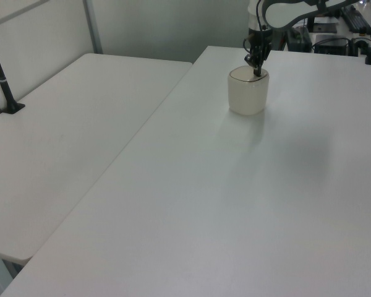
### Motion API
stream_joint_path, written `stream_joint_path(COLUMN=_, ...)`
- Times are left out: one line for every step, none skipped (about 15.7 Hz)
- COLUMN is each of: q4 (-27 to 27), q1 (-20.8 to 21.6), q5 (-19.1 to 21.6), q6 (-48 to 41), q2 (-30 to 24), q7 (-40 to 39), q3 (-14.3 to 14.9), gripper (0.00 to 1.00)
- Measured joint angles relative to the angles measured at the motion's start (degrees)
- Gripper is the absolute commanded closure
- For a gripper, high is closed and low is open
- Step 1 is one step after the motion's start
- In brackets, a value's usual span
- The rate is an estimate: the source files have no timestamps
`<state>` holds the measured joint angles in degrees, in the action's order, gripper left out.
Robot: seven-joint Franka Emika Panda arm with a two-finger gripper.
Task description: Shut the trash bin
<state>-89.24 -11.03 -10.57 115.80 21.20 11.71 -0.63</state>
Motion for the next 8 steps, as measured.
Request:
stream_joint_path(q4=0.2, q1=0.0, q5=0.0, q6=0.0, q2=0.2, q7=0.0, q3=0.0, gripper=1.0)
stream_joint_path(q4=0.3, q1=0.0, q5=0.0, q6=0.0, q2=0.1, q7=0.0, q3=0.0, gripper=1.0)
stream_joint_path(q4=0.3, q1=0.0, q5=0.0, q6=0.0, q2=0.2, q7=-0.1, q3=0.0, gripper=1.0)
stream_joint_path(q4=0.4, q1=0.0, q5=0.0, q6=0.0, q2=0.2, q7=-0.1, q3=0.0, gripper=1.0)
stream_joint_path(q4=0.4, q1=0.0, q5=0.0, q6=0.0, q2=0.2, q7=-0.1, q3=0.0, gripper=1.0)
stream_joint_path(q4=0.5, q1=0.0, q5=0.0, q6=0.0, q2=0.2, q7=-0.1, q3=0.0, gripper=1.0)
stream_joint_path(q4=0.6, q1=0.0, q5=0.0, q6=0.0, q2=0.1, q7=-0.1, q3=0.0, gripper=0.99)
stream_joint_path(q4=0.8, q1=0.1, q5=0.0, q6=0.0, q2=-0.1, q7=-0.1, q3=-0.1, gripper=0.99)
